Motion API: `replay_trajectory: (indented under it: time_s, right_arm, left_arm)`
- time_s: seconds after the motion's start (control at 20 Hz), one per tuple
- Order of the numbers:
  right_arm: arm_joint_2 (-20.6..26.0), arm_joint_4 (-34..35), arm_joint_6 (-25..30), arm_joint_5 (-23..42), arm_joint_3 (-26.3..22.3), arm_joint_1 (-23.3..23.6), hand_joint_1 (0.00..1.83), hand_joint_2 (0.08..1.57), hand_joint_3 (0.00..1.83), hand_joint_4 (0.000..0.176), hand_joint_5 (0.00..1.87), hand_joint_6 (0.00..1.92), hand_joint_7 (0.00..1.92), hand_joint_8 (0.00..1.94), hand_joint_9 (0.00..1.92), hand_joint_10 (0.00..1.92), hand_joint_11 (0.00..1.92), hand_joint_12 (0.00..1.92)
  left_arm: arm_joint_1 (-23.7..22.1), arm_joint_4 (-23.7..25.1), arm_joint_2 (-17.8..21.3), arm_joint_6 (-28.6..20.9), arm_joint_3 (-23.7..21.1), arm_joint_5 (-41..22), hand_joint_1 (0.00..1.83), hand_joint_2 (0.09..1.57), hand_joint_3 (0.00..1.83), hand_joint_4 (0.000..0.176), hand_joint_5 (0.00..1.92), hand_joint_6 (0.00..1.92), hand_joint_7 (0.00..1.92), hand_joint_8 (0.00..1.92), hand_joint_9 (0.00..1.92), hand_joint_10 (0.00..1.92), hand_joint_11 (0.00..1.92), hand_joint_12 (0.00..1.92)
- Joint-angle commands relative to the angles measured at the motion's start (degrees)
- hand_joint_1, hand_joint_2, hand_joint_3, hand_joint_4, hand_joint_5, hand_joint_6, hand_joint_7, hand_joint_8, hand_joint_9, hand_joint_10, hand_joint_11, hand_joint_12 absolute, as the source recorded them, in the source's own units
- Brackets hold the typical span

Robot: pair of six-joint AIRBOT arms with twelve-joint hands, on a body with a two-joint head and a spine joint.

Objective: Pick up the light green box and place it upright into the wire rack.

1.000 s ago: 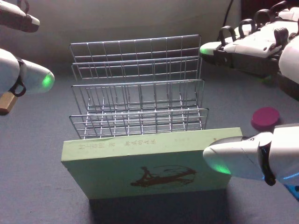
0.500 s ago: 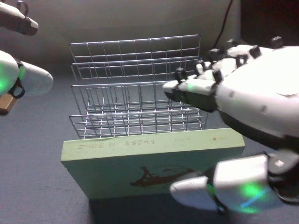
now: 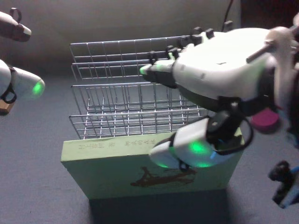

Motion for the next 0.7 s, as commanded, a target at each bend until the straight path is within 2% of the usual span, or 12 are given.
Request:
replay_trajectory:
  time_s: [0.0,0.65]
  right_arm:
    - [-0.69,-4.29,0.04,1.84,0.24,-0.14,0.52,0.98,0.00,0.009,0.15,0.00,0.23,0.00,0.15,0.00,0.00,0.76]
    - [-10.15,-4.14,1.12,1.57,7.03,-4.80,0.54,0.96,0.00,0.006,0.17,0.00,0.25,0.00,0.17,0.00,0.00,0.75]
  left_arm:
    - [-0.62,3.97,0.14,0.59,0.25,-3.37,0.24,1.09,0.00,0.109,0.29,0.00,0.24,0.00,0.18,0.00,0.00,0.56]
    - [-0.45,4.68,1.03,2.96,2.04,-3.12,0.24,1.09,0.00,0.108,0.28,0.00,0.23,0.00,0.18,0.00,0.00,0.56]
